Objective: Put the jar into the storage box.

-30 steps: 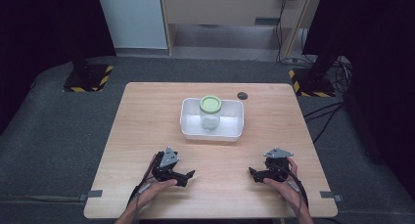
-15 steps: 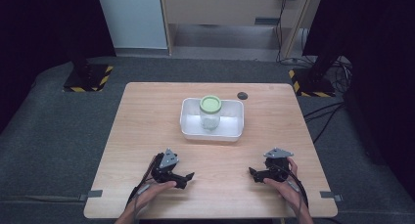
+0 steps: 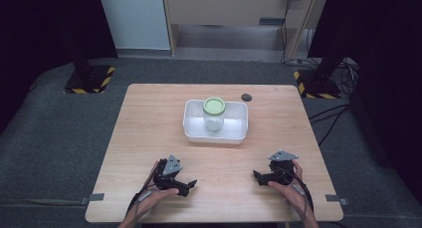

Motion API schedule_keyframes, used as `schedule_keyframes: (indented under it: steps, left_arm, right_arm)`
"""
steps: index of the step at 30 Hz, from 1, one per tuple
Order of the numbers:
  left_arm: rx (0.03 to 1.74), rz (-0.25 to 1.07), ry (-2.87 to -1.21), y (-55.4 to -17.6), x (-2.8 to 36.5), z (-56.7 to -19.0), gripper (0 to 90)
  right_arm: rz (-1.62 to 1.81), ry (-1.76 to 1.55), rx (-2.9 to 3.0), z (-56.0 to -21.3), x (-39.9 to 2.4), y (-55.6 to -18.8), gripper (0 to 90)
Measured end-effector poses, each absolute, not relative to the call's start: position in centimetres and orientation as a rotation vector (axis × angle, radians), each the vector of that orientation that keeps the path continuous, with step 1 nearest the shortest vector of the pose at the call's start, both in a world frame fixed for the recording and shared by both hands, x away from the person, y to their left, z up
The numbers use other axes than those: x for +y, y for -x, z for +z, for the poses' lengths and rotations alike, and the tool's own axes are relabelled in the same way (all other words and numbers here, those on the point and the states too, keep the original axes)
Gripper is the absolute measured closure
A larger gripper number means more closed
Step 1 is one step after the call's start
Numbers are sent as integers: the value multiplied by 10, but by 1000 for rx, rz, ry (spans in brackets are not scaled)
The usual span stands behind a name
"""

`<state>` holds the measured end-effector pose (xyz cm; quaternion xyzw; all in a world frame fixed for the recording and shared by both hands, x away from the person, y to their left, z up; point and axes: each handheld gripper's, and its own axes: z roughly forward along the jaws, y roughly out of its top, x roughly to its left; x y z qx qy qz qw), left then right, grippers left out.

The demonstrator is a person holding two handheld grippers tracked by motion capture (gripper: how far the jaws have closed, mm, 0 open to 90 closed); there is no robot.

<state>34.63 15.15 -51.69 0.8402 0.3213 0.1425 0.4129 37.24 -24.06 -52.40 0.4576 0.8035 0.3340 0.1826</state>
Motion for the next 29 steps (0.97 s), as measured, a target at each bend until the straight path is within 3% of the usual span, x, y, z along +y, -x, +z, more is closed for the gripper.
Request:
schedule_keyframes:
  steps: [11, 18, 29]
  left_arm:
    - [815, 356, -2131, -341, 155, -517, 8]
    - [835, 365, -2240, -341, 150, -520, 6]
    - [859, 339, -2236, -343, 151, -521, 0]
  right_arm:
    - [943, -1291, 2267, -524, -241, -372, 2]
    - [943, -1291, 2267, -524, -241, -372, 2]
    - [943, -1291, 2267, -524, -241, -372, 3]
